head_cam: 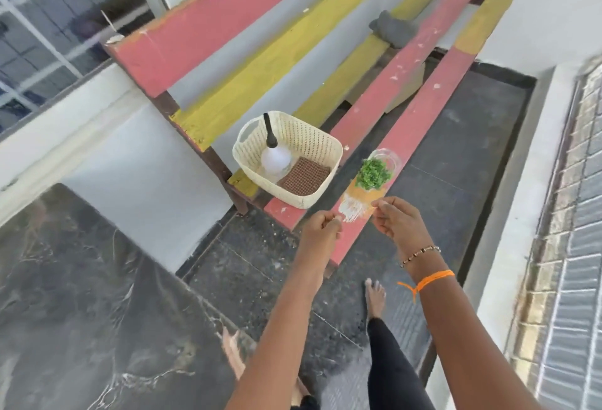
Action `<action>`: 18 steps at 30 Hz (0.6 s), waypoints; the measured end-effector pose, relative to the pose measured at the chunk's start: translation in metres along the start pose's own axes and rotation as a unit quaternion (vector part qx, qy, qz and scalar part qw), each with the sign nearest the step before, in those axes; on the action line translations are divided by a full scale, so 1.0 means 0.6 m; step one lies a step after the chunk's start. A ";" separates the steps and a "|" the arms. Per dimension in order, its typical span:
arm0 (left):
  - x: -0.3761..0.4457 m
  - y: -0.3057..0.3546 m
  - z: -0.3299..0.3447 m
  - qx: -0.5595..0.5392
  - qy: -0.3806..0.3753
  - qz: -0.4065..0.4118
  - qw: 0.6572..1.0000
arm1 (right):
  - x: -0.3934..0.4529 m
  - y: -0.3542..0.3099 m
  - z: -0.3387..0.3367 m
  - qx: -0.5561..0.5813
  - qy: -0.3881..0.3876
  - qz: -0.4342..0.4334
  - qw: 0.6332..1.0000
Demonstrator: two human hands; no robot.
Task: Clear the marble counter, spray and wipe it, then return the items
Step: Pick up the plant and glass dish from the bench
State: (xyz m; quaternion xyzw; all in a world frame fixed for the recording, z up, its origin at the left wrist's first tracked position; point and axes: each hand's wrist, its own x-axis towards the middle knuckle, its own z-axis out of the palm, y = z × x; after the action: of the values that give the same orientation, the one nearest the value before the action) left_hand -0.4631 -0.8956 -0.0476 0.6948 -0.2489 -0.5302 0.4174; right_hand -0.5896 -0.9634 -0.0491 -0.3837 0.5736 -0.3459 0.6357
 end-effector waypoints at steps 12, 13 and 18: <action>0.297 -0.043 0.206 0.061 0.089 -0.121 0.987 | 0.398 0.027 -0.132 -0.079 -0.002 0.163 0.983; 0.314 -0.051 0.210 0.069 0.091 -0.126 0.985 | 0.421 0.034 -0.136 -0.092 0.000 0.172 0.981; 0.396 -0.105 0.225 0.106 0.062 -0.180 0.976 | 0.537 0.083 -0.150 -0.160 0.023 0.182 0.970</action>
State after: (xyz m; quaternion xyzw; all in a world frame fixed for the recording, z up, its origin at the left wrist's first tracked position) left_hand -0.5223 -1.0925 -0.2383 0.8001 -0.1480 -0.5228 0.2542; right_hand -0.6461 -1.2320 -0.2472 -0.3611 0.6964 -0.1367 0.6049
